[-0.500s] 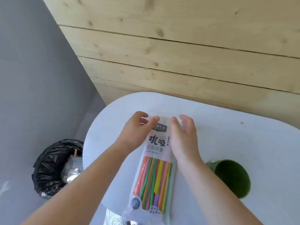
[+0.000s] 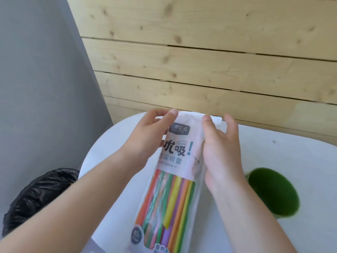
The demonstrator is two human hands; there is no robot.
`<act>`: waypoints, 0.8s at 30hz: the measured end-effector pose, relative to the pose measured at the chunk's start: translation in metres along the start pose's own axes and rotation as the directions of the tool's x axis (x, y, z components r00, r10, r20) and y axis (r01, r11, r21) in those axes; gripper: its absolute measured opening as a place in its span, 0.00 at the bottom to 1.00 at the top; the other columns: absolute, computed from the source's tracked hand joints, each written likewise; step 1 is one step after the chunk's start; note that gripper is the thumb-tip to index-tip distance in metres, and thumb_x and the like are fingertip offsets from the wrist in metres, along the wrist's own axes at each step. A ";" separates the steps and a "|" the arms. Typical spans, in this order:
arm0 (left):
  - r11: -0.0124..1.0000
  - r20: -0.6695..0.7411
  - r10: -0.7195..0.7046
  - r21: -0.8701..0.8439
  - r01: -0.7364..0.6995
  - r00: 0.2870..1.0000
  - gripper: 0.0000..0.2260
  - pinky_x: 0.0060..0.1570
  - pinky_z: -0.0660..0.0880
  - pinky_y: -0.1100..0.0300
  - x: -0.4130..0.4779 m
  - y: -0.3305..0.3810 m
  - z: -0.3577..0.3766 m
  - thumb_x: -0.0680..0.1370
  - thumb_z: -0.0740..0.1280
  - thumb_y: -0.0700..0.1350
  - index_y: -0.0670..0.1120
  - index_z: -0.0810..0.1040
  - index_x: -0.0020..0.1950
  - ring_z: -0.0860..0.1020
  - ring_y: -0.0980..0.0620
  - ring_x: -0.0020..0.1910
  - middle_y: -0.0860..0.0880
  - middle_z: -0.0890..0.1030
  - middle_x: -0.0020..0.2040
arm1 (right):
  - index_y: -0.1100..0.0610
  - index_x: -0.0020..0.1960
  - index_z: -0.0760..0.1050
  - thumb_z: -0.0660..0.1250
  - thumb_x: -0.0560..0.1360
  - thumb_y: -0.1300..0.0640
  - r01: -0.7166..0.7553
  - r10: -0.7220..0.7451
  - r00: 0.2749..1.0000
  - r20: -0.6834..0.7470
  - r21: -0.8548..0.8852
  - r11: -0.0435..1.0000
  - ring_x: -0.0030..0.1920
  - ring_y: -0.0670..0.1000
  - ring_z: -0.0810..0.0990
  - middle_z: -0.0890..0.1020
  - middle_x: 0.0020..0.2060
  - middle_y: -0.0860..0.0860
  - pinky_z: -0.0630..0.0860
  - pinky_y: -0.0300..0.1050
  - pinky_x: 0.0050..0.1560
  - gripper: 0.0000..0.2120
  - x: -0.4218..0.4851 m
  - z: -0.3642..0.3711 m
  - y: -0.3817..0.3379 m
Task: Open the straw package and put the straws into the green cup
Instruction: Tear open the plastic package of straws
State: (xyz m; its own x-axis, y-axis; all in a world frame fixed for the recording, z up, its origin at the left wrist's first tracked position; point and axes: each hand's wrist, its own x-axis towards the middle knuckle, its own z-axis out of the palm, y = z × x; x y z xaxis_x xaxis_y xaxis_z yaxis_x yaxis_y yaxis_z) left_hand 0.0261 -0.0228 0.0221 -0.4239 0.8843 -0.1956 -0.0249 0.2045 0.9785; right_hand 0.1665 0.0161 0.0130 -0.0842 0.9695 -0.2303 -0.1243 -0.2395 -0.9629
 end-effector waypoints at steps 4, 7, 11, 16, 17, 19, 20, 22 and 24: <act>0.989 -0.003 0.147 -0.031 -0.147 0.989 0.08 0.44 0.74 0.55 -0.027 0.032 0.010 0.82 0.69 0.52 0.48 0.78 0.54 0.78 0.57 0.34 0.59 0.83 0.35 | 0.50 0.59 0.76 0.68 0.76 0.41 0.108 -0.108 0.994 0.008 -0.043 0.993 0.49 0.49 0.85 0.86 0.49 0.47 0.80 0.51 0.54 0.17 -0.024 -0.009 -0.042; 0.970 0.019 0.242 -0.044 -0.241 0.970 0.03 0.38 0.74 0.58 -0.054 0.060 0.019 0.83 0.68 0.47 0.49 0.78 0.54 0.78 0.56 0.31 0.55 0.83 0.38 | 0.53 0.50 0.81 0.70 0.77 0.45 0.129 -0.131 0.988 0.086 0.026 0.991 0.47 0.52 0.87 0.88 0.43 0.49 0.80 0.47 0.51 0.12 -0.047 -0.020 -0.073; 0.924 0.049 0.379 -0.064 -0.376 0.924 0.04 0.32 0.75 0.63 -0.088 0.094 0.023 0.83 0.69 0.44 0.48 0.77 0.57 0.78 0.58 0.30 0.46 0.79 0.46 | 0.54 0.51 0.84 0.71 0.76 0.46 0.269 -0.268 0.958 0.101 0.005 0.963 0.51 0.53 0.86 0.89 0.45 0.49 0.80 0.53 0.58 0.12 -0.075 -0.036 -0.106; 0.877 -0.009 0.478 -0.039 -0.478 0.878 0.08 0.42 0.75 0.67 -0.113 0.105 0.030 0.80 0.73 0.41 0.48 0.75 0.53 0.79 0.59 0.40 0.47 0.81 0.48 | 0.48 0.49 0.85 0.72 0.75 0.46 0.425 -0.417 0.903 0.101 -0.085 0.901 0.52 0.47 0.85 0.88 0.48 0.43 0.80 0.52 0.60 0.07 -0.101 -0.054 -0.119; 0.878 -0.051 0.478 0.018 -0.478 0.877 0.09 0.43 0.73 0.67 -0.116 0.102 0.032 0.79 0.74 0.43 0.51 0.75 0.50 0.77 0.58 0.42 0.50 0.80 0.49 | 0.46 0.46 0.84 0.72 0.76 0.48 0.451 -0.444 0.891 0.089 -0.079 0.889 0.51 0.43 0.85 0.88 0.46 0.41 0.79 0.47 0.57 0.03 -0.106 -0.056 -0.115; 0.885 -0.086 0.466 0.049 -0.464 0.880 0.09 0.36 0.69 0.71 -0.125 0.096 0.037 0.78 0.75 0.43 0.50 0.75 0.47 0.73 0.61 0.36 0.53 0.74 0.42 | 0.43 0.43 0.83 0.71 0.77 0.51 0.510 -0.505 0.859 0.083 -0.060 0.858 0.48 0.34 0.83 0.86 0.43 0.35 0.76 0.34 0.51 0.05 -0.116 -0.060 -0.104; 0.888 -0.071 0.460 0.015 -0.460 0.885 0.08 0.32 0.69 0.72 -0.129 0.094 0.039 0.79 0.74 0.42 0.48 0.75 0.45 0.72 0.62 0.30 0.52 0.71 0.38 | 0.43 0.44 0.82 0.71 0.78 0.52 0.529 -0.523 0.847 0.097 -0.047 0.848 0.47 0.32 0.82 0.86 0.42 0.33 0.74 0.29 0.48 0.05 -0.121 -0.061 -0.099; 0.901 -0.019 0.427 -0.077 -0.427 0.904 0.07 0.31 0.71 0.71 -0.137 0.089 0.042 0.81 0.72 0.42 0.44 0.76 0.45 0.74 0.60 0.28 0.47 0.72 0.36 | 0.45 0.46 0.83 0.69 0.79 0.52 0.537 -0.528 0.839 0.132 -0.035 0.843 0.47 0.33 0.82 0.86 0.41 0.34 0.74 0.28 0.47 0.06 -0.127 -0.065 -0.090; 0.907 0.032 0.391 -0.183 -0.380 0.920 0.09 0.39 0.75 0.64 -0.144 0.086 0.042 0.81 0.72 0.47 0.42 0.77 0.47 0.77 0.52 0.36 0.42 0.75 0.41 | 0.51 0.47 0.85 0.67 0.80 0.52 0.524 -0.512 0.840 0.178 -0.019 0.852 0.50 0.42 0.84 0.87 0.45 0.42 0.78 0.42 0.53 0.09 -0.132 -0.068 -0.084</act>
State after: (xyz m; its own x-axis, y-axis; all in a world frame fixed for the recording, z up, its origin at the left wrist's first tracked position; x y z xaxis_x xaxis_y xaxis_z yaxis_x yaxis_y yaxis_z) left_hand 0.1233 -0.1148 0.1321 -0.3703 0.9069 0.2009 -0.0269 -0.2267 0.9736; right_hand 0.2553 -0.0879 0.1144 -0.1833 0.9277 0.3251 -0.1312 0.3046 -0.9434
